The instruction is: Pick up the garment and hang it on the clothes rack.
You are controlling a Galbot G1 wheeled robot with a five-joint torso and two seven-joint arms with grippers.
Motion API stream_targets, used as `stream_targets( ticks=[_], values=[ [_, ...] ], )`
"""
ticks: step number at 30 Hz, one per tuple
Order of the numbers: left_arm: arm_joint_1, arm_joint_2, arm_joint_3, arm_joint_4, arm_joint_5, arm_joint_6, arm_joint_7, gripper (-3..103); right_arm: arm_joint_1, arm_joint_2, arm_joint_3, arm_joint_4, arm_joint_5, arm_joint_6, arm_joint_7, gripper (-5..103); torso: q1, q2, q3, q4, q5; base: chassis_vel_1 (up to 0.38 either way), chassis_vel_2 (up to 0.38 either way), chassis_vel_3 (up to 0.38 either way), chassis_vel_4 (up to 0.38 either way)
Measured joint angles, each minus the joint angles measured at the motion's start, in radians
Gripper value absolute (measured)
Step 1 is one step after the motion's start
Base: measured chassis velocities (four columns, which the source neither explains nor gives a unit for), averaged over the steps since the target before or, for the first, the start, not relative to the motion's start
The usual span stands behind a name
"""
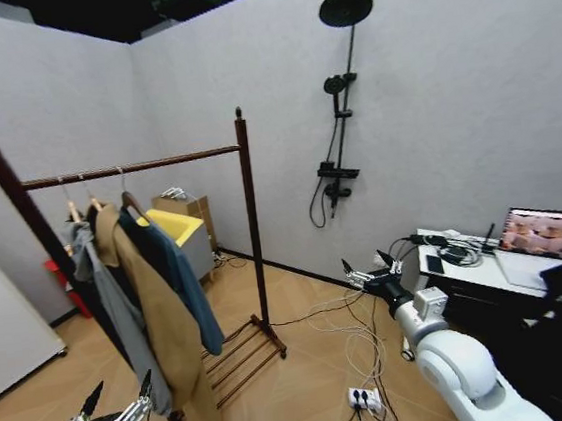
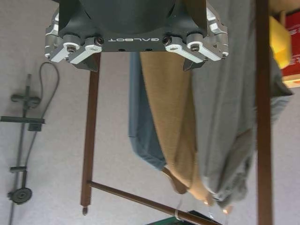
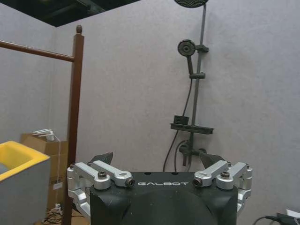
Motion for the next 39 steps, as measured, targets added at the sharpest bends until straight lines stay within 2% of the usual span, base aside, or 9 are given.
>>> stream_targets(
  ticks=[39],
  values=[
    [0.0, 0.0, 0.0, 0.0, 0.0, 0.0, 0.0, 100, -0.011, -0.008, -0.002, 0.03, 0.009, 0.001, 0.003, 100, 0.0, 0.0, 0.0, 0.0, 0.0002, -0.083, -0.166, -0.161, -0.092]
  ],
)
